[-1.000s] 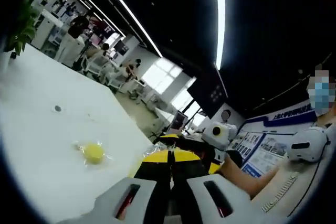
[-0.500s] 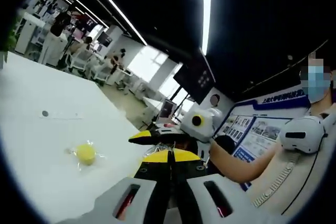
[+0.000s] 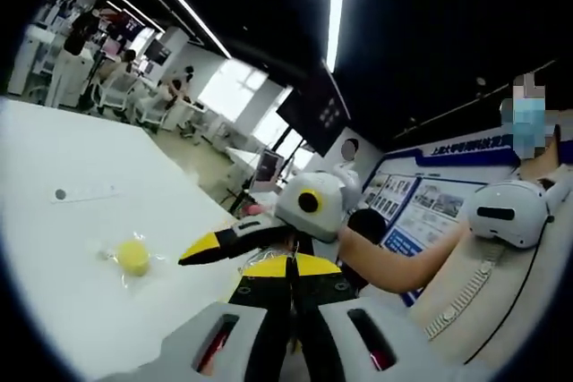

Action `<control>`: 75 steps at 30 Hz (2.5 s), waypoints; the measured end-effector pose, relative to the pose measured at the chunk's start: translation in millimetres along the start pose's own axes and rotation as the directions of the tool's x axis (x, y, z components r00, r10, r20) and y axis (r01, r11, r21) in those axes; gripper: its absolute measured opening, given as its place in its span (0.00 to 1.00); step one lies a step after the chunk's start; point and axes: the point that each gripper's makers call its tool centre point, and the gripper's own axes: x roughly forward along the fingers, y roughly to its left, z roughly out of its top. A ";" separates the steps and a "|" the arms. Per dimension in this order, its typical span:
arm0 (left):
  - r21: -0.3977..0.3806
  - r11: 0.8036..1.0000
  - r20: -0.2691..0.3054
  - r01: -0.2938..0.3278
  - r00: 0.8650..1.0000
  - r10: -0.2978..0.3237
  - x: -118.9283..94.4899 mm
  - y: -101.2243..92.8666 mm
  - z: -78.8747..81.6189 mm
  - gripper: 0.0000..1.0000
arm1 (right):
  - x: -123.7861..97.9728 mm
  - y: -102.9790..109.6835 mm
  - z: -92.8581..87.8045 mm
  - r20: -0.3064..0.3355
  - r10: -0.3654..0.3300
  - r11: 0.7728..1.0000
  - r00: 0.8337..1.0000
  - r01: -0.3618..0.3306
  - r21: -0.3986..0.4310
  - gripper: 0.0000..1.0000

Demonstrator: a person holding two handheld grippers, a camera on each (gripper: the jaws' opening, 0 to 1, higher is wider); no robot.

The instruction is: Compare the silicone blocks by pressing each to a similar depth, holding the contact briefly, and releasing to observe deformation and rebound differences across the visible hardness samples.

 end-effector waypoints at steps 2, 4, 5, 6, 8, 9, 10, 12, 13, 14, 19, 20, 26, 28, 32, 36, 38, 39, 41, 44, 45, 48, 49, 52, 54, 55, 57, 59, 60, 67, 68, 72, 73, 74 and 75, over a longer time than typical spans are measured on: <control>0.011 1.000 -0.013 0.010 1.000 -0.010 0.6 -2.5 -1.7 0.00 | 2.5 3.8 -3.6 -0.023 0.013 1.000 1.000 -0.014 -0.015 0.74; 0.013 1.000 -0.026 0.021 0.999 -0.021 0.8 -4.4 -3.5 0.00 | 4.2 8.0 -5.9 -0.040 0.029 0.999 0.999 -0.030 -0.027 0.72; 0.012 1.000 -0.029 0.023 0.999 -0.023 0.9 -4.8 -3.8 0.00 | 4.7 9.6 -6.1 -0.041 0.035 0.999 0.999 -0.037 -0.029 0.70; 0.011 1.000 -0.034 0.027 0.999 -0.026 1.1 -5.6 -4.3 0.00 | 5.2 11.4 -6.7 -0.045 0.044 0.998 0.998 -0.046 -0.033 0.69; 0.014 1.000 -0.038 0.025 0.999 -0.025 1.4 -5.7 -4.6 0.00 | 5.9 13.4 -8.0 -0.053 0.056 0.998 0.997 -0.058 -0.034 0.65; 0.018 1.000 -0.045 0.025 0.999 -0.024 1.4 -5.6 -5.5 0.00 | 6.4 14.1 -8.3 -0.056 0.059 0.998 0.997 -0.061 -0.032 0.63; 0.019 0.999 -0.049 0.027 0.998 -0.026 1.7 -5.9 -5.9 0.00 | 7.1 14.9 -8.3 -0.057 0.063 0.997 0.996 -0.065 -0.034 0.62; 0.018 0.999 -0.053 0.033 0.998 -0.032 2.0 -6.9 -6.6 0.00 | 7.6 15.6 -8.6 -0.061 0.065 0.997 0.996 -0.068 -0.043 0.60; 0.019 0.999 -0.058 0.034 0.998 -0.033 2.2 -7.0 -7.4 0.00 | 7.6 15.4 -8.3 -0.060 0.065 0.997 0.996 -0.068 -0.047 0.58; 0.020 0.999 -0.061 0.034 0.998 -0.033 2.3 -7.1 -7.8 0.00 | 7.6 15.5 -8.2 -0.061 0.068 0.996 0.996 -0.071 -0.048 0.56; 0.020 0.999 -0.075 0.038 0.997 -0.036 2.7 -7.2 -10.8 0.00 | 7.7 16.8 -7.0 -0.057 0.081 0.995 0.995 -0.084 -0.054 0.47; 0.021 0.999 -0.074 0.034 0.997 -0.032 2.8 -6.3 -11.4 0.00 | 8.4 15.6 -8.1 -0.059 0.077 0.995 0.995 -0.080 -0.054 0.47; 0.038 0.999 -0.096 0.029 0.995 -0.025 3.4 -5.4 -19.0 0.00 | 11.8 22.3 -13.5 -0.061 0.096 0.991 0.994 -0.101 -0.091 0.42; 0.034 0.999 -0.098 0.026 0.995 -0.023 3.0 -4.9 -20.3 0.00 | 12.4 22.7 -13.5 -0.061 0.086 0.987 0.994 -0.093 -0.133 0.38; 0.039 0.999 -0.097 0.021 0.995 -0.017 1.6 -3.6 -21.9 0.00 | 13.2 23.3 -14.1 -0.071 0.060 0.986 0.996 -0.070 -0.153 0.32; 0.050 0.999 -0.099 0.020 0.995 -0.015 0.6 -5.3 -22.5 0.00 | 13.1 25.0 -14.1 -0.072 0.044 0.985 0.996 -0.056 -0.165 0.26; 0.057 0.998 -0.101 0.019 0.995 -0.013 0.1 -5.5 -23.1 0.00 | 12.2 24.8 -14.5 -0.081 0.022 0.981 0.996 -0.038 -0.192 0.24; 0.056 0.998 -0.101 0.019 0.995 -0.014 0.1 -5.7 -23.4 0.00 | 11.9 24.1 -14.7 -0.086 0.012 0.982 0.996 -0.028 -0.189 0.22; 0.056 0.998 -0.090 0.015 0.996 -0.009 0.0 -4.9 -21.8 0.00 | 11.3 20.5 -14.5 -0.089 -0.026 0.981 0.996 0.008 -0.193 0.19; 0.053 0.998 -0.082 0.017 0.997 -0.013 -0.1 -5.4 -20.9 0.00 | 10.3 18.6 -13.4 -0.086 -0.060 0.975 0.994 0.040 -0.221 0.15; 0.054 0.998 -0.080 0.020 0.997 -0.016 -0.1 -6.1 -20.8 0.00 | 9.9 18.0 -12.7 -0.081 -0.065 0.972 0.995 0.045 -0.230 0.14; 0.069 0.997 -0.086 0.019 0.996 -0.013 1.0 -6.5 -22.6 0.00 | 9.9 18.3 -15.2 -0.092 -0.058 0.978 0.994 0.039 -0.204 0.12; 0.073 0.997 -0.084 0.017 0.996 -0.011 1.2 -6.0 -22.6 0.00 | 9.7 16.9 -15.3 -0.088 -0.067 0.974 0.994 0.046 -0.220 0.11; 0.076 0.997 -0.081 0.017 0.997 -0.011 1.6 -6.0 -23.3 0.00 | 9.7 16.6 -15.4 -0.092 -0.066 0.975 0.994 0.045 -0.218 0.10; 0.077 0.997 -0.077 0.015 0.997 -0.009 1.6 -5.9 -23.2 0.00 | 9.5 16.1 -14.8 -0.089 -0.074 0.973 0.993 0.053 -0.226 0.09; 0.075 0.997 -0.080 0.015 0.997 -0.009 1.6 -6.1 -23.9 0.00 | 9.7 21.6 -18.7 -0.113 -0.041 0.985 0.993 0.021 -0.173 0.09; 0.083 0.996 -0.079 0.013 0.997 -0.006 1.4 -5.7 -23.6 0.00 | 10.1 17.1 -15.9 -0.094 -0.070 0.975 0.993 0.048 -0.218 0.08; 0.094 0.996 -0.076 0.010 0.997 -0.003 0.9 -5.3 -22.6 0.00 | 10.5 16.2 -15.0 -0.094 -0.064 0.979 0.993 0.044 -0.200 0.08; 0.100 0.995 -0.077 0.009 0.997 -0.001 0.9 -5.2 -22.7 0.00 | 10.7 16.0 -14.9 -0.098 -0.057 0.979 0.994 0.036 -0.198 0.08; 0.324 0.946 -0.054 -0.026 0.998 0.045 3.5 -1.0 -17.3 0.00 | 10.2 10.0 -16.7 -0.109 -0.033 0.987 0.994 0.016 -0.157 0.08; 0.347 0.937 -0.052 -0.031 0.997 0.052 4.2 -0.2 -16.5 0.00 | 10.0 10.8 -17.7 -0.116 -0.016 0.992 0.993 0.001 -0.123 0.08; 0.377 0.925 -0.051 -0.050 0.996 0.075 4.8 3.0 -14.2 0.00 | 10.9 6.5 -16.7 -0.115 -0.017 0.996 0.993 0.007 -0.085 0.08; 0.387 0.921 -0.053 -0.052 0.996 0.079 4.9 3.4 -14.0 0.00 | 10.9 6.8 -16.8 -0.116 -0.016 0.997 0.993 0.006 -0.081 0.08; 0.407 0.911 -0.054 -0.057 0.995 0.086 5.2 4.2 -13.3 0.00 | 11.1 6.9 -16.7 -0.115 -0.012 0.997 0.993 0.003 -0.078 0.08; 0.415 0.908 -0.055 -0.059 0.994 0.090 5.5 4.2 -13.3 0.00 | 11.1 7.4 -17.0 -0.117 -0.006 0.997 0.993 -0.002 -0.071 0.08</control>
